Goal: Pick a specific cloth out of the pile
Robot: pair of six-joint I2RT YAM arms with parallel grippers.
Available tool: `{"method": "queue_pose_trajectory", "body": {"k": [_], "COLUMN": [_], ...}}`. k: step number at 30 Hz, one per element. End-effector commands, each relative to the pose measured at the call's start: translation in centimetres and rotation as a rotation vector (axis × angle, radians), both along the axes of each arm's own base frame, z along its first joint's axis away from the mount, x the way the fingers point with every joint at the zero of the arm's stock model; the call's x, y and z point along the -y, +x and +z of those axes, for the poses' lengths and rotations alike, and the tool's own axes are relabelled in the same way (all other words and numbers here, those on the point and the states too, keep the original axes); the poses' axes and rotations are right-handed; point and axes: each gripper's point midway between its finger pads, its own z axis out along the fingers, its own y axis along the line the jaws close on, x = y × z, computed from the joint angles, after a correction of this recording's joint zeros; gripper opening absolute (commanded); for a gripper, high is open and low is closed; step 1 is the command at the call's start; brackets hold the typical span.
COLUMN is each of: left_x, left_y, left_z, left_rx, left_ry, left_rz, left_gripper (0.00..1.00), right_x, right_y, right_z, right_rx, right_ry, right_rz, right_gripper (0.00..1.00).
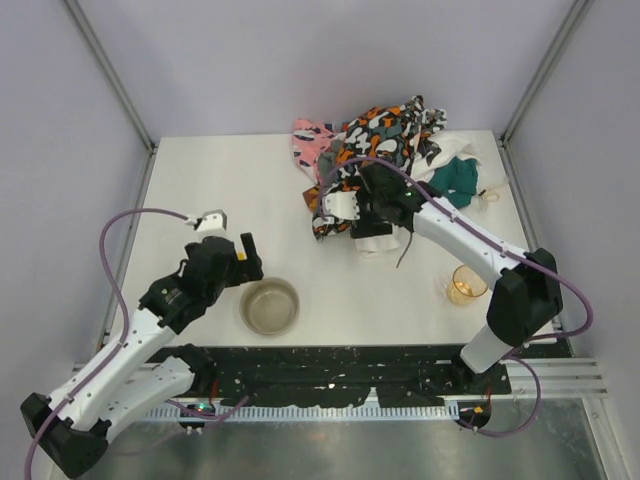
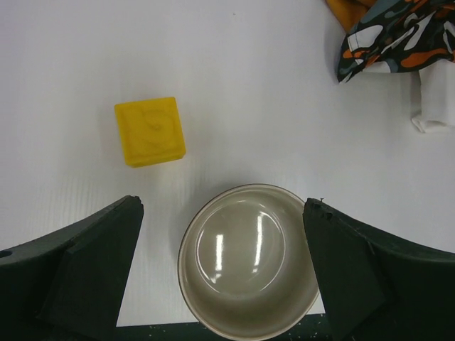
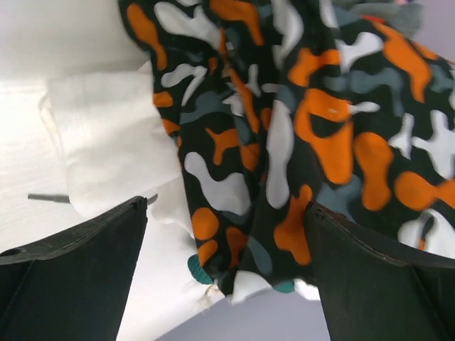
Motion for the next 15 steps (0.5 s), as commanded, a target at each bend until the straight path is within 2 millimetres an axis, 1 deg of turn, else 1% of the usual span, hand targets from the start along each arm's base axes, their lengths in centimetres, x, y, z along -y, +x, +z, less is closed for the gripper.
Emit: {"method": "queue_pose_trajectory", "body": {"k": [1, 2, 3, 5, 6, 7, 8, 9, 10, 11, 12, 13, 14, 15], "left_x": [0.5, 0.9, 1.3, 1.6, 1.8, 1.9, 2.1, 2.2, 2.4, 2.6, 2.7, 2.8, 3.0, 3.1], "left_y": [2.0, 2.2, 2.4, 2.8, 3.0, 3.1, 3.3, 3.4, 3.6, 3.8, 3.9, 4.1, 4.3, 4.5], "left_z": [1.9, 1.9, 2.1, 1.8, 1.7, 1.5, 1.2, 1.0, 0.8, 0.7, 0.7, 0.6, 0.5, 0.6], "left_rx": [0.053, 0.047, 0.041, 0.018, 0.004, -0.008, -0.018, -0.024, -0.028, -0.03, -0.031, -0.033, -0.035, -0.032], "left_ry": [0.003, 0.007, 0.01, 0.03, 0.037, 0.04, 0.041, 0.041, 0.038, 0.037, 0.037, 0.035, 0.033, 0.028], "left_rz": [0.006, -0.016, -0.031, -0.04, -0.041, -0.043, -0.046, -0.052, -0.053, -0.058, -0.06, -0.063, -0.067, -0.071], "left_gripper": [1.0, 1.0, 1.0, 1.0, 1.0, 1.0, 1.0, 1.0, 1.0, 0.99, 1.0, 1.0, 1.0, 1.0], "right_x": [2.2, 2.6, 2.9, 3.5, 3.7, 4.6, 5.0, 6.1, 6.1, 6.3, 6.9, 6.6, 7.0, 6.8], "right_y": [0.4, 0.9, 1.3, 2.5, 4.1, 4.6, 6.1, 6.9, 8.8, 10.5, 11.0, 12.4, 12.8, 13.8], "right_z": [-4.1, -5.6, -6.3, -8.2, -8.1, -8.8, -9.1, -9.7, -9.4, -8.7, -9.5, -7.9, -7.9, -6.2], "right_rx": [-0.029, -0.059, -0.071, -0.07, -0.008, 0.005, 0.056, 0.073, 0.154, 0.247, 0.277, 0.374, 0.399, 0.477], "right_ry": [-0.257, -0.272, -0.277, -0.286, -0.288, -0.309, -0.321, -0.329, -0.308, -0.272, -0.286, -0.241, -0.243, -0.199], "right_rz": [0.15, 0.143, 0.132, 0.082, 0.035, 0.003, -0.041, -0.079, -0.125, -0.159, -0.182, -0.213, -0.24, -0.274], "right_gripper": [0.95, 0.95, 0.95, 0.95, 0.95, 0.95, 0.95, 0.95, 0.95, 0.96, 0.97, 0.97, 0.94, 0.78]}}
